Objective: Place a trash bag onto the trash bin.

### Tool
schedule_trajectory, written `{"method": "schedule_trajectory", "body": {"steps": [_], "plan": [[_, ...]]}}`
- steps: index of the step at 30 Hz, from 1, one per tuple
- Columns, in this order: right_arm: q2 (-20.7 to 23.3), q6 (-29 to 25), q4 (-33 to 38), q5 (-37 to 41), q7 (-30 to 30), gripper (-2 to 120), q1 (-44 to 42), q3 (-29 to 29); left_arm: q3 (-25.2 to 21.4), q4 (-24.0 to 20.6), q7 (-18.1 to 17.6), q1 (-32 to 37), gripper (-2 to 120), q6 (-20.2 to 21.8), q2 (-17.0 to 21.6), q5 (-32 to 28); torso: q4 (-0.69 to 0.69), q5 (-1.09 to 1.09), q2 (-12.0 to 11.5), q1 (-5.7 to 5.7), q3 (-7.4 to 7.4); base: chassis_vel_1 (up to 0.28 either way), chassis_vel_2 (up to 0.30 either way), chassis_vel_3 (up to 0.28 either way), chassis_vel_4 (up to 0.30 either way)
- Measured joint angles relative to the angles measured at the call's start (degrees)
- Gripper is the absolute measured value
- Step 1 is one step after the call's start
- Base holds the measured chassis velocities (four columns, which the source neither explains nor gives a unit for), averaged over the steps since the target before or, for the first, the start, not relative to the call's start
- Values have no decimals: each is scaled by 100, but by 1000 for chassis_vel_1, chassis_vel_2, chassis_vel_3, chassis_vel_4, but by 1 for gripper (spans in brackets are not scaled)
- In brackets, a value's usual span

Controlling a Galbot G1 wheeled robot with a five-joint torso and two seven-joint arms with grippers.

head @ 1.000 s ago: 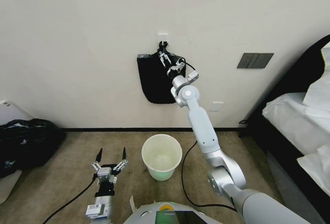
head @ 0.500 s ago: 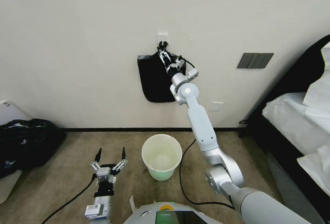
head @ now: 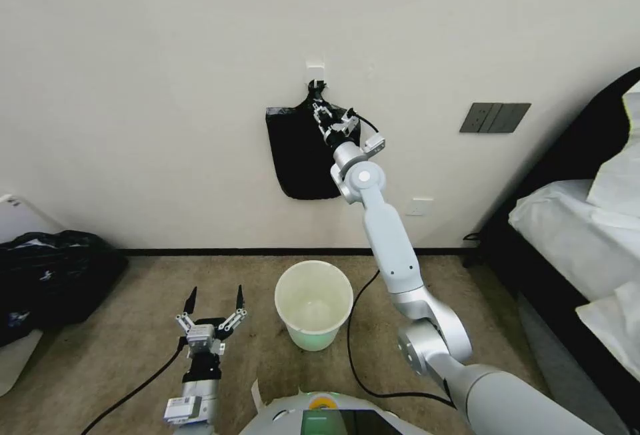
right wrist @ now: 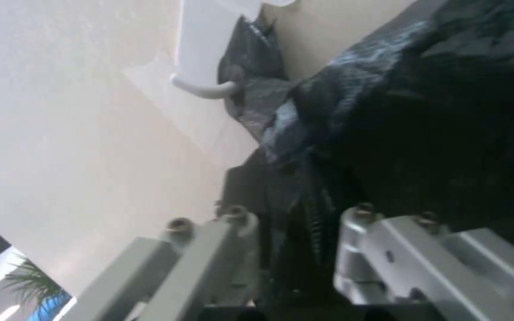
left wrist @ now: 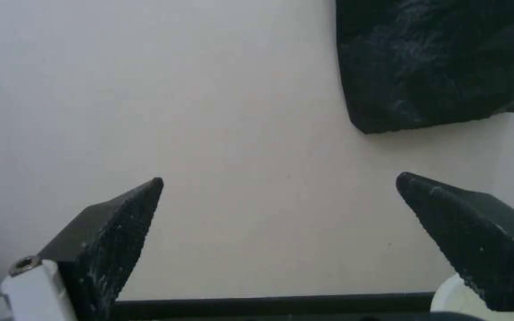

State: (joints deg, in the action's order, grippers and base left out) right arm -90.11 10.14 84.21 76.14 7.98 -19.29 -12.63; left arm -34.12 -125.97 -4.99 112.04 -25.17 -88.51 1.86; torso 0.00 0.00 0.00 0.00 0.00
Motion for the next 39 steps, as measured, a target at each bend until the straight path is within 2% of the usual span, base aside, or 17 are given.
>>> {"method": "schedule_trajectory", "body": {"steps": [1,4,11,20,24,30,33,39], "plan": [[7,-1,-5,12,4,6,-13,-7,0,-9,-2,2,100,0,0,-2,0,0,0,0,0,0,0,0,0],[19,-4,-10,33,12,0,-39,-16,0,-34,-6,6,100,0,-1,-9,0,0,0,0,0,0,0,0,0],[77,-6,172,27,16,0,-193,46,6,-64,-11,8,100,0,-4,-11,0,0,0,0,0,0,0,0,0],[409,-5,941,-290,8,0,-633,358,25,-80,-13,-8,100,0,1,-11,0,0,0,0,-1,0,0,0,0],[721,17,1626,-678,-2,0,-1277,636,78,-85,-15,-37,100,7,5,-9,0,0,0,0,-1,0,0,0,0],[857,30,2005,-925,-6,0,-1741,754,89,-91,-21,-50,100,18,8,-8,0,0,0,0,-1,0,0,0,0],[1157,42,2615,-1346,-50,0,-2418,948,89,-104,-34,-58,100,23,33,-10,0,1,0,-1,-1,0,0,0,0],[1319,44,2891,-1593,-120,0,-2780,1026,99,-104,-39,-94,100,36,65,-15,-1,0,0,-1,-1,0,0,0,0]]}}
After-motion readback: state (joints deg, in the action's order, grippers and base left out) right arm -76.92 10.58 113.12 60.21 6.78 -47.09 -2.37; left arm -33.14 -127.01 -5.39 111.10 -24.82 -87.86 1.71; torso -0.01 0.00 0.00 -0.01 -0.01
